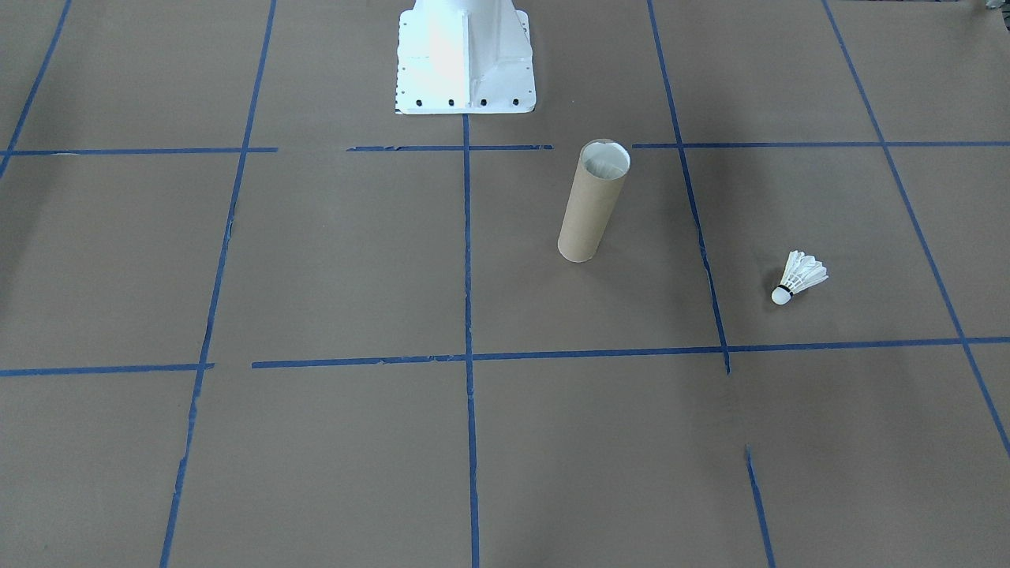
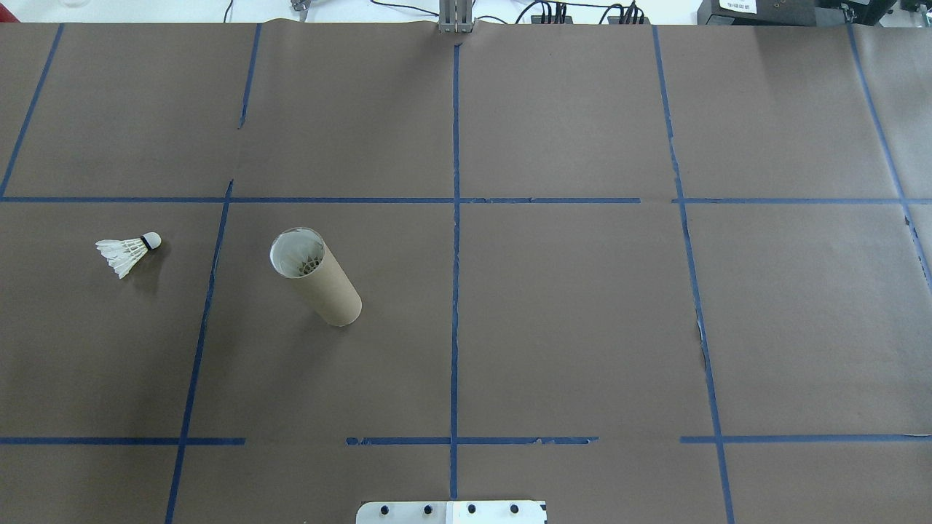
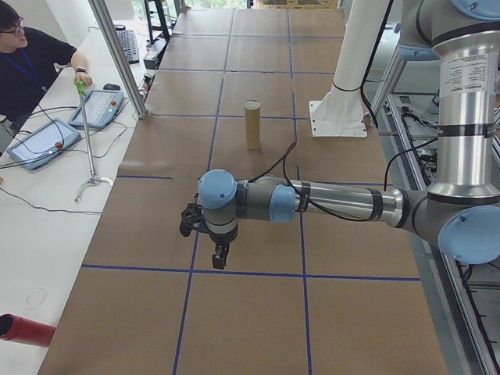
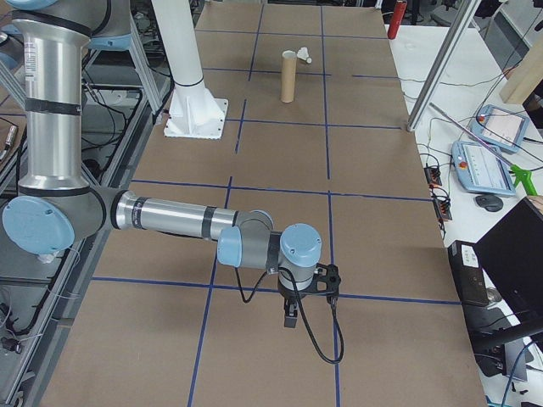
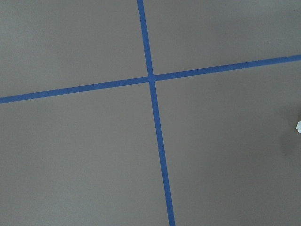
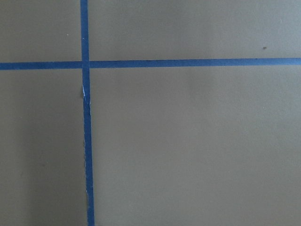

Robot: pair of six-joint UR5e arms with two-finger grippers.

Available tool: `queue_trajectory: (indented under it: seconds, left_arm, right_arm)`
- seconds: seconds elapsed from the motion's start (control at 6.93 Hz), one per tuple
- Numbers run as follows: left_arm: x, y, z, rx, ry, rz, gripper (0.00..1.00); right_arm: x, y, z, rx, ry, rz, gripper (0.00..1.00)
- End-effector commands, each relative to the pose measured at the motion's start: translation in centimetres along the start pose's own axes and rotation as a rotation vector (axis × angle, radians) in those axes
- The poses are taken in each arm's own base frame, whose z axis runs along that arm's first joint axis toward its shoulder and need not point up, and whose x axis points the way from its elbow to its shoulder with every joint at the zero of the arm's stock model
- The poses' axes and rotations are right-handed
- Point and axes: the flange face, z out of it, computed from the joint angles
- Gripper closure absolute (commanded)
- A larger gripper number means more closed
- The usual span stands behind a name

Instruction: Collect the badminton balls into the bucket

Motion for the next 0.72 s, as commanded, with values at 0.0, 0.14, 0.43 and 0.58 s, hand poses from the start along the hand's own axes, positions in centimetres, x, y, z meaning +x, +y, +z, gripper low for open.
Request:
queue_trajectory:
  seconds: [0.0,0.14,0.43,0.58]
  left_arm:
    - [0.1,0.0,-0.1,0.003,0.0,0.004,0.0]
    - [0.3,-0.1,-0.3,0.006,-0.001,0.008,0.0]
    - [0.5,-1.1,-0.5,0.013,-0.001,0.013,0.0]
    - [0.8,-2.0,-0.8,0.021,0.001,0.02,0.0]
  right_arm:
    - [0.0,0.0,0.0,0.0,0.0,0.0,0.0]
    - [0.0,0.0,0.0,0.0,0.0,0.0,0.0]
    - [0.0,0.0,0.0,0.0,0.0,0.0,0.0]
    - [0.0,0.0,0.0,0.0,0.0,0.0,0.0]
